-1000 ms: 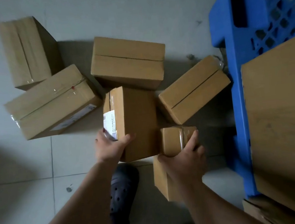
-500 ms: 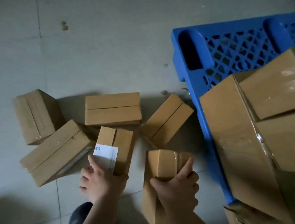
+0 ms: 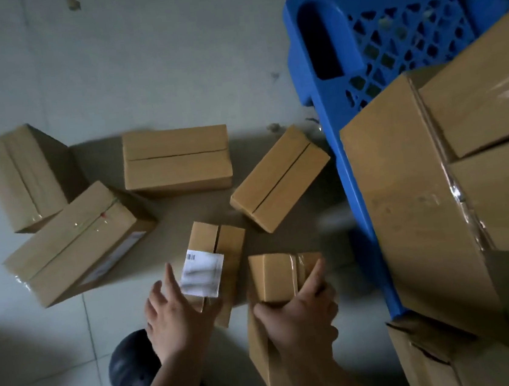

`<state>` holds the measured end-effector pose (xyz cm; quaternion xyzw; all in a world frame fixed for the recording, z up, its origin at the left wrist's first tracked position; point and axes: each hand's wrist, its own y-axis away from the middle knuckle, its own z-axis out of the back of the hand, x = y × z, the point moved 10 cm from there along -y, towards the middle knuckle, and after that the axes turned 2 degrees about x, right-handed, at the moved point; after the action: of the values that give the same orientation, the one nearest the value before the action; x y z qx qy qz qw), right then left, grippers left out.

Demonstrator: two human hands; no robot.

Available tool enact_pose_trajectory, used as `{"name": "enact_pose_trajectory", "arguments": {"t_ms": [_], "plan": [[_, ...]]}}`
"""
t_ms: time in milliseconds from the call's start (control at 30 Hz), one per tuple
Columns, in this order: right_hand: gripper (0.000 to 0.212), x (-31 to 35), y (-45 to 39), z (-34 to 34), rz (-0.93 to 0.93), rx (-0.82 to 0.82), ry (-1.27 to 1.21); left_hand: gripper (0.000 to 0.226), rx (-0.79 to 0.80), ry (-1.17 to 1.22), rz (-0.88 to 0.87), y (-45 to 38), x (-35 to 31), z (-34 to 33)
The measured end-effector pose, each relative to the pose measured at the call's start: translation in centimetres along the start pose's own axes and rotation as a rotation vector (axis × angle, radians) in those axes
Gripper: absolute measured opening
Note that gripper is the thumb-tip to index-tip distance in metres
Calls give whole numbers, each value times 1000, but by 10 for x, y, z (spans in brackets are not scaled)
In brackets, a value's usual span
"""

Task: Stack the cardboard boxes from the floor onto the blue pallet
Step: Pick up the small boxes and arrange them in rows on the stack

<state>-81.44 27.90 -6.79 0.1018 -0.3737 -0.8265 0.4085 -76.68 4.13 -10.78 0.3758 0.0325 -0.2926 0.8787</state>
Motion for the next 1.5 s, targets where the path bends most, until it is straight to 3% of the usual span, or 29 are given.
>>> {"name": "enact_pose_trajectory", "arguments": {"t_ms": [200,367,500,633,800,867,1000,1133,1267,1367,1500], "plan": [[129,30,45,83,21,-51,-124,81,-32,-64,-83,38,-63,72],[129,36,93,172,55,-124,-248,71,14,-89,-207,83,-148,109],[130,-7,123,233,-81,-130,-405,64,94,-72,-251,122,-209,123],[125,-73,147,279,-263,-274,-524,66,140,-115,-364,165,-260,122],[125,-146,143,304,-439,-327,-760,66,188,-178,-579,220,-314,101],[120,-157,131,318,-402,-358,-724,65,175,-191,-706,242,-338,91],[119,-178,105,346,-595,-419,-697,64,95,-319,-968,281,-382,67],[117,-170,67,366,-581,-403,-712,65,27,-495,-1160,303,-406,38],[118,-158,32,377,-504,-420,-688,59,61,-614,-1232,305,-408,11],[114,-151,11,374,-445,-406,-677,51,38,-571,-1247,305,-407,9],[108,-147,-3,364,-388,-393,-693,56,38,-628,-1265,303,-403,3]]}}
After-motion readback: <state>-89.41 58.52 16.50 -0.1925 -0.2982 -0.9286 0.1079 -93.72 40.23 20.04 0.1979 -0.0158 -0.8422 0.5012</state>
